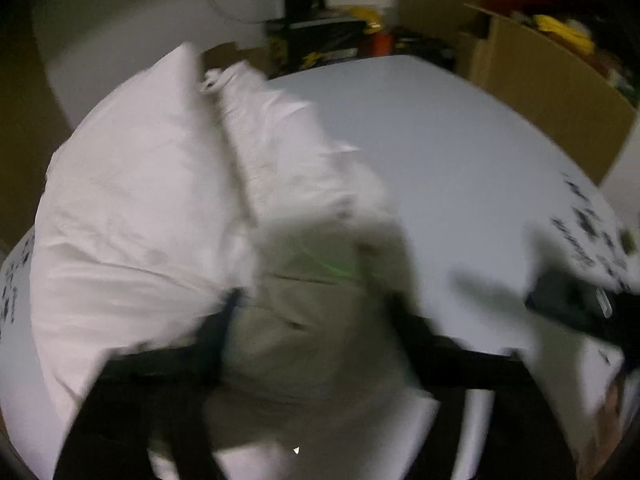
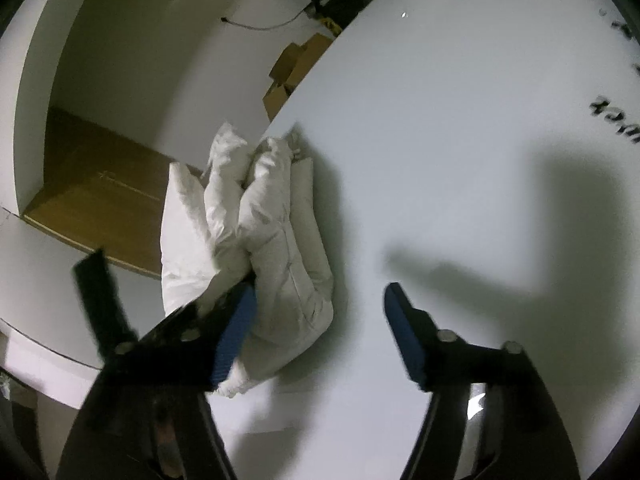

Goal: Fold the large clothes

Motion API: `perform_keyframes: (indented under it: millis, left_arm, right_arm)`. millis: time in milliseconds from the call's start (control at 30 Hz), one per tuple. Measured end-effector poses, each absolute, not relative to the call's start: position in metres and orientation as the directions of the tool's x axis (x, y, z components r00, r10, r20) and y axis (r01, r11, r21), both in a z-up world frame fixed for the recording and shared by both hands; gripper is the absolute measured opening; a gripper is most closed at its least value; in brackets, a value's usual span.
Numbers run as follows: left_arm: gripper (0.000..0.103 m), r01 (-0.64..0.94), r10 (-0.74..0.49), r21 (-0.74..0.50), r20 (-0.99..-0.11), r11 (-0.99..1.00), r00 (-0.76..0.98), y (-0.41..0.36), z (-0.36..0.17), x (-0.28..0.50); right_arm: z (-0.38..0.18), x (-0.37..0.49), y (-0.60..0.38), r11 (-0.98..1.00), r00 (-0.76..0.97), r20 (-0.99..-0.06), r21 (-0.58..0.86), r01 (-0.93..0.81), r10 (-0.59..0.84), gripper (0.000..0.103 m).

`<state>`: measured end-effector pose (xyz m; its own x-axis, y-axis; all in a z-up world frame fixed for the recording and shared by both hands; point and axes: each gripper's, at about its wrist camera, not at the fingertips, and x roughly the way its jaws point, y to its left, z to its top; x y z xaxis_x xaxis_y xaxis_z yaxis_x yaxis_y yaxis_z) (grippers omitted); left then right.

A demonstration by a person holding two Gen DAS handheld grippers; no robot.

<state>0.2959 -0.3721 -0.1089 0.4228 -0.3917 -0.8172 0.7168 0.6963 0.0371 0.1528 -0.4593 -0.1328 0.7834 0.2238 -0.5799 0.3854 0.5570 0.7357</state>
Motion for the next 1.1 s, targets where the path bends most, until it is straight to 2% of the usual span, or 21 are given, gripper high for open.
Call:
perform_keyframes:
  millis: [100,233,333,467,667,767,833,900,967,1033,1100]
  left_arm:
    - [0.103,0.756,-0.498,-0.001,-0.752,0.655,0.431,-0.335,-0.082,0.265]
    - [0.103,0.765,-0.619,-0.166,-0.703,0.622,0.35,-0.264,-0.055,0.241]
    - [0.103,0.766,-0.669,-0.251,-0.684,0.591,0.292,-0.22,-0.039,0.236]
    - [0.103,0.681,-0.664,-0.297,-0.651,0.67,0.369,-0.154,-0.037,0.236]
    - [0.103,0.574,-0.685,-0.426,-0.629,0.7,0.368,-0.095,-0.045,0.247]
    - [0.103,0.56,-0.685,-0.435,-0.621,0.705,0.381,-0.079,-0.046,0.248]
    - [0.103,0.55,-0.686,-0.443,-0.616,0.708,0.386,-0.074,-0.046,0.255]
    - [0.103,0.537,-0.69,-0.459,-0.613,0.708,0.386,-0.071,-0.047,0.263]
    - [0.103,0.529,-0.694,-0.471,-0.613,0.705,0.379,-0.074,-0.048,0.272]
    - [0.103,0.525,-0.702,-0.486,-0.606,0.699,0.374,-0.072,-0.046,0.271]
    - [0.103,0.518,-0.695,-0.482,-0.613,0.706,0.377,-0.067,-0.048,0.271]
  right_arm:
    - [-0.121,0.161,-0.468,0.575,0.792,-0.581,0.719,0.391,0.188,0.074]
    - [-0.087,0.173,-0.464,0.631,0.802,-0.576,0.683,0.367,0.157,0.078]
    - [-0.051,0.209,-0.44,0.706,0.794,-0.566,0.655,0.269,0.222,0.079]
    - [-0.02,0.277,-0.384,0.8,0.722,-0.592,0.594,0.089,0.359,0.083]
    - [-0.072,0.372,-0.339,0.823,0.458,-0.76,0.559,0.098,0.461,0.083]
    - [-0.083,0.367,-0.326,0.832,0.397,-0.777,0.551,0.054,0.489,0.083]
    - [-0.08,0.36,-0.319,0.846,0.389,-0.78,0.534,0.003,0.491,0.073]
    - [-0.087,0.359,-0.315,0.88,0.378,-0.816,0.475,0.008,0.437,0.072]
    - [-0.095,0.363,-0.316,0.87,0.374,-0.817,0.491,0.051,0.439,0.06]
    - [-0.088,0.358,-0.323,0.818,0.373,-0.776,0.57,0.071,0.508,0.018]
    - [-0.063,0.344,-0.326,0.803,0.432,-0.731,0.596,0.026,0.529,0.014]
